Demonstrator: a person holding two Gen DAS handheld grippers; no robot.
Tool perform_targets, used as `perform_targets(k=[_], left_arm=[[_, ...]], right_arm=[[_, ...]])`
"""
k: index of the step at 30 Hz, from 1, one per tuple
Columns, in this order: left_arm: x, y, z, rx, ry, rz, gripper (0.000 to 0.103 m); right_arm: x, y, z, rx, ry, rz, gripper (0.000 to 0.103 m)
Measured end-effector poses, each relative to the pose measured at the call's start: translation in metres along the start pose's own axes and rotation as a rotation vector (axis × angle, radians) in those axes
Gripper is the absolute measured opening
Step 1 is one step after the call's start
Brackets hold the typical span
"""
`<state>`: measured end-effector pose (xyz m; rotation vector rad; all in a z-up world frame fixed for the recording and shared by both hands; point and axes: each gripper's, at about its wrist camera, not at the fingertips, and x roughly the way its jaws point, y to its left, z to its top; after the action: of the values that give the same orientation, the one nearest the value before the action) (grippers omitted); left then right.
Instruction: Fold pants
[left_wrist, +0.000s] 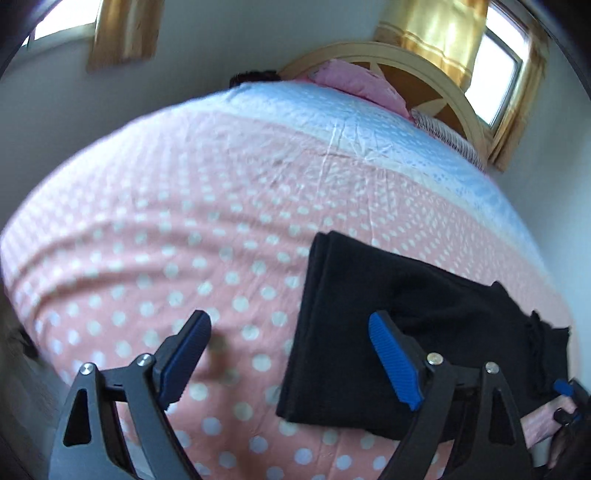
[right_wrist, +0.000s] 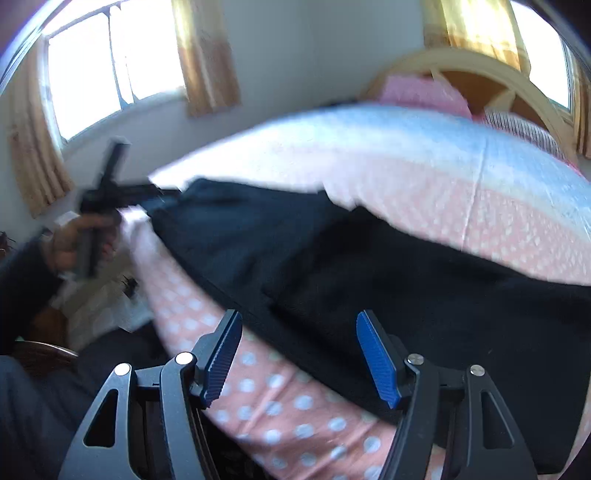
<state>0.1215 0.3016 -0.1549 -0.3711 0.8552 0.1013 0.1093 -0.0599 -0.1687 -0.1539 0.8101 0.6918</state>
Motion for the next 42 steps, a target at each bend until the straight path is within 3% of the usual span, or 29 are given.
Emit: perform_targets(k=[1, 4, 8, 14, 15, 21, 26, 29, 31, 33, 37, 42], left_arm=[[-0.001, 0.001, -0.002, 0.002, -0.01, -0.012, 0.089], [-0.001, -0.009, -0.004, 0.043, -0.014, -0.026, 0.088], [0.001, -0.02, -0.008, 0.089, -0.01, -0.023, 0.08], [0.004, -0.028, -0.007, 0.117, 0.006, -0.034, 0.059], [0.003, -0.029, -0.007, 0.117, 0.011, -0.048, 0.052], [0.007, -0.024, -0.005, 0.093, 0.01, -0.063, 0.056], [0.011, -0.033, -0.007, 0.133, 0.01, -0.036, 0.06], [0.01, -0.035, -0.006, 0.153, 0.027, -0.033, 0.052], [0.008, -0.032, -0.004, 0.134, 0.037, -0.065, 0.034], [0.006, -0.03, -0.003, 0.097, 0.06, -0.124, 0.023], [-0.008, -0.038, 0.003, 0.101, 0.033, -0.124, 0.022], [-0.036, -0.056, 0.013, 0.109, -0.019, -0.177, 0.022]], right_arm=[[0.014, -0.005, -0.003, 0.011, 0.045, -0.034, 0.066], [0.008, -0.003, -0.005, 0.007, 0.012, -0.025, 0.066], [-0.014, -0.004, -0.004, 0.013, -0.06, 0.018, 0.066], [-0.031, -0.011, 0.002, 0.064, -0.167, 0.035, 0.066], [-0.034, -0.012, 0.002, 0.072, -0.175, 0.04, 0.066], [-0.033, -0.015, -0.001, 0.092, -0.169, 0.032, 0.066], [-0.034, -0.012, -0.002, 0.087, -0.168, 0.03, 0.066], [-0.037, -0.012, -0.001, 0.087, -0.177, 0.029, 0.066], [-0.039, -0.013, -0.001, 0.09, -0.186, 0.023, 0.066], [-0.043, -0.015, -0.001, 0.097, -0.198, 0.015, 0.066], [-0.046, -0.022, -0.001, 0.118, -0.207, -0.012, 0.066], [-0.051, -0.03, 0.0, 0.149, -0.217, -0.04, 0.066]])
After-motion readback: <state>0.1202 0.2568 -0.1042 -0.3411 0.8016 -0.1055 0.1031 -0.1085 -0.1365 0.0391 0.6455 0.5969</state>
